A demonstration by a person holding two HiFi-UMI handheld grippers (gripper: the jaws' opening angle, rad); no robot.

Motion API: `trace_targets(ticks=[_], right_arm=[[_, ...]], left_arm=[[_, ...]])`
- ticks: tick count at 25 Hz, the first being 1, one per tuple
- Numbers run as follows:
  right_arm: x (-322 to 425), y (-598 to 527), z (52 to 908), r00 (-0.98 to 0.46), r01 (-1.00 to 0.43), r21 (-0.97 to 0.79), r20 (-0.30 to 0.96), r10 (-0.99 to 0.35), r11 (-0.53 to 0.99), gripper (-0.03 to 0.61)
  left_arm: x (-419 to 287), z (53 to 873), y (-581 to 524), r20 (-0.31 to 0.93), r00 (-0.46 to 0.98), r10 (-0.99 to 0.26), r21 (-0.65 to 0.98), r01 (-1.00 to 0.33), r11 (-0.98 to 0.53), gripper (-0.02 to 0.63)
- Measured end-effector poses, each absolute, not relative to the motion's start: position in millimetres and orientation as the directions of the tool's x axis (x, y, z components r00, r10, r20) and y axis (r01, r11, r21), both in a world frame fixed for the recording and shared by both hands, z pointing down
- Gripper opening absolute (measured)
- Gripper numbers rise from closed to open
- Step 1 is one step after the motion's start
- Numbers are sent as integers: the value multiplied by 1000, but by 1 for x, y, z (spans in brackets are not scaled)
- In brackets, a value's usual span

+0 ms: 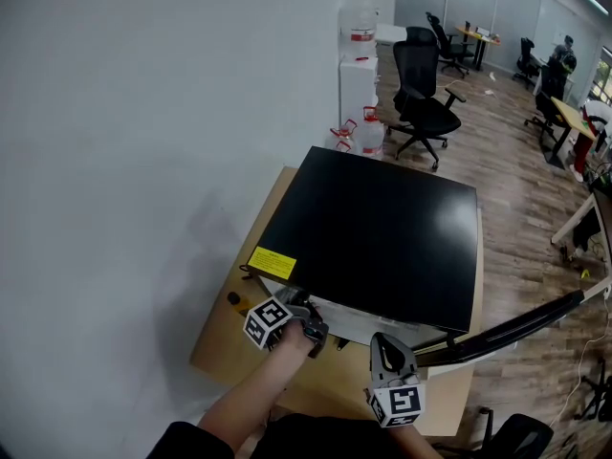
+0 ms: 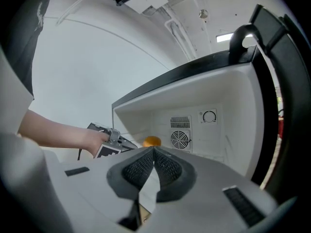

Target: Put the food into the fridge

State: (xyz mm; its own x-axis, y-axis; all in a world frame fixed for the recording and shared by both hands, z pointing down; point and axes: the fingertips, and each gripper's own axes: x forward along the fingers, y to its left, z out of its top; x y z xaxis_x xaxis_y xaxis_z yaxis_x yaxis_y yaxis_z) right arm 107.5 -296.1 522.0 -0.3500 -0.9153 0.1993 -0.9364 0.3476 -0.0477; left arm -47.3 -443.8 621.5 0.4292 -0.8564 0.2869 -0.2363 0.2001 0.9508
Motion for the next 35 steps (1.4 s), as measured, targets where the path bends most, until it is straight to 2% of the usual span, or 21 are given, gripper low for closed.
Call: trace_targets(ticks=[7,15,20,26,28,31,35], right_arm=[[109,-292,520,-355,-935,-46,192,-915,353,60],[114,-284,516,-357,-934,-42,176,-917,356,60],[117,-281,516,-361,-932,-43,174,-916,359,60],[122,-280,515,-356,-934,-51,171,-919,353,60],[123,-278,515,-355,-935,-52,170,-919,351,60],[126,-278,516,-352,-936,-56,165,-922,347,60],[124,-278,519,-359,-933,-64,166,-918,354,60]], left_arm=[[-49,620,-445,367,386,-846,887,-419,194,23],[-46,612,-449,392,360,-847,725,-687,43,46],[-46,610,-456,360,356,-862,642,-765,-47,58],[-46,609,-461,369,336,-867,596,-801,-57,71],[-45,610,-460,371,329,-868,577,-815,-62,91],[-41,609,-460,368,326,-871,538,-839,-87,160],[-39,610,-459,371,304,-877,472,-875,-104,193]])
